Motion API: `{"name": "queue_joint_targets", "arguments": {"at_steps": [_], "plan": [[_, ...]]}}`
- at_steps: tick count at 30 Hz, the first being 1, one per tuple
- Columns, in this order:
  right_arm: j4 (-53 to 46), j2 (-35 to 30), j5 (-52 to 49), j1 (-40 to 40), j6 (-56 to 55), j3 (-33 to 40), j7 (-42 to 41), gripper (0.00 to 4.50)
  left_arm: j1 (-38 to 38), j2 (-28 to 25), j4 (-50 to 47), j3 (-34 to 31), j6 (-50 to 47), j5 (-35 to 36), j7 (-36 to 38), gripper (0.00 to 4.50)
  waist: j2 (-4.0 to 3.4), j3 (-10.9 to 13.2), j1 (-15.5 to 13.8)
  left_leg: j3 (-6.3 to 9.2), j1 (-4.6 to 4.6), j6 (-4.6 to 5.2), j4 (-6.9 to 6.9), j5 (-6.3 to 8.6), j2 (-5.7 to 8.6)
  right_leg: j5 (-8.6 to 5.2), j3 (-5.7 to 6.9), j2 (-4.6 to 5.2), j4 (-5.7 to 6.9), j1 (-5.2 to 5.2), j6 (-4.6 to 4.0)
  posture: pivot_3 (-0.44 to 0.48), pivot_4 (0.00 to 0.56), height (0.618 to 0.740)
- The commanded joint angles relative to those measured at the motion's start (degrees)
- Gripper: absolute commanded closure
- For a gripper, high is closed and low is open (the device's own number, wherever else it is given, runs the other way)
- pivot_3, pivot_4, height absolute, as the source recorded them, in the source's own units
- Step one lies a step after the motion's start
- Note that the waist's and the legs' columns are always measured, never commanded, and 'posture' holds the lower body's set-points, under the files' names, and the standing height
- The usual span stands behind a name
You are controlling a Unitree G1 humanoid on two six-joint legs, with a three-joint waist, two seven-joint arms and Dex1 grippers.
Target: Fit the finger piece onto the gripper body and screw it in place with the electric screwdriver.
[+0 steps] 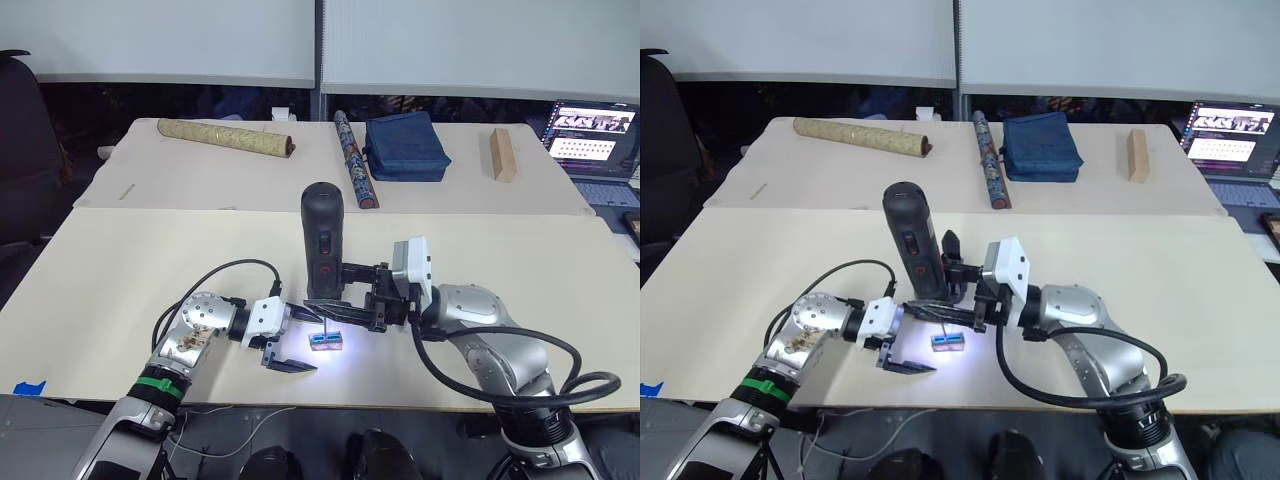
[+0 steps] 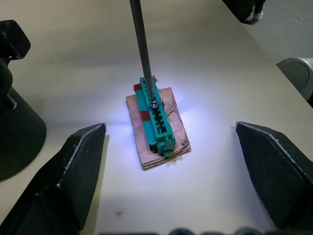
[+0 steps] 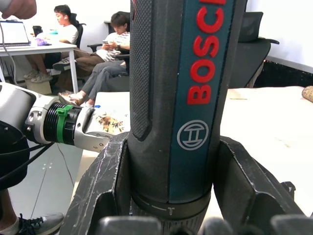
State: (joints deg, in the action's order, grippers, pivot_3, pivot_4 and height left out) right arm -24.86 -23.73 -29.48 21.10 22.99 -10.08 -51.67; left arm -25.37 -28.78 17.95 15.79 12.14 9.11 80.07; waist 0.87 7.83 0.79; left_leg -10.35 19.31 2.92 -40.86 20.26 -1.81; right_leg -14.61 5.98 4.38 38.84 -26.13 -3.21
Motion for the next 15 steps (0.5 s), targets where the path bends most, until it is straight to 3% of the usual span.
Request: {"name": "queue_joint_targets", "arguments": {"at_steps": [1, 15], "plan": [[-1.8, 0.4, -1.2, 0.9, -2.1, 1.4, -0.2, 2.56, 0.1, -0.4, -2.1, -0.1, -0.4, 0.5, -0.3, 0.00, 0.00, 0.0, 0.0, 0.00, 0.00, 0.00, 0.00, 0.00, 0.00, 0.00, 0.00, 0.00, 0.00, 0.00, 0.00, 0.000, 0.150, 0.740], [-1.5, 0.9, -1.4, 1.1, -1.6, 1.0, -0.3, 2.56, -0.1, -0.4, -2.1, -0.1, -0.7, 0.4, -0.6, 0.00, 0.00, 0.0, 0.0, 0.00, 0.00, 0.00, 0.00, 0.00, 0.00, 0.00, 0.00, 0.00, 0.00, 0.00, 0.00, 0.000, 0.150, 0.740]]}}
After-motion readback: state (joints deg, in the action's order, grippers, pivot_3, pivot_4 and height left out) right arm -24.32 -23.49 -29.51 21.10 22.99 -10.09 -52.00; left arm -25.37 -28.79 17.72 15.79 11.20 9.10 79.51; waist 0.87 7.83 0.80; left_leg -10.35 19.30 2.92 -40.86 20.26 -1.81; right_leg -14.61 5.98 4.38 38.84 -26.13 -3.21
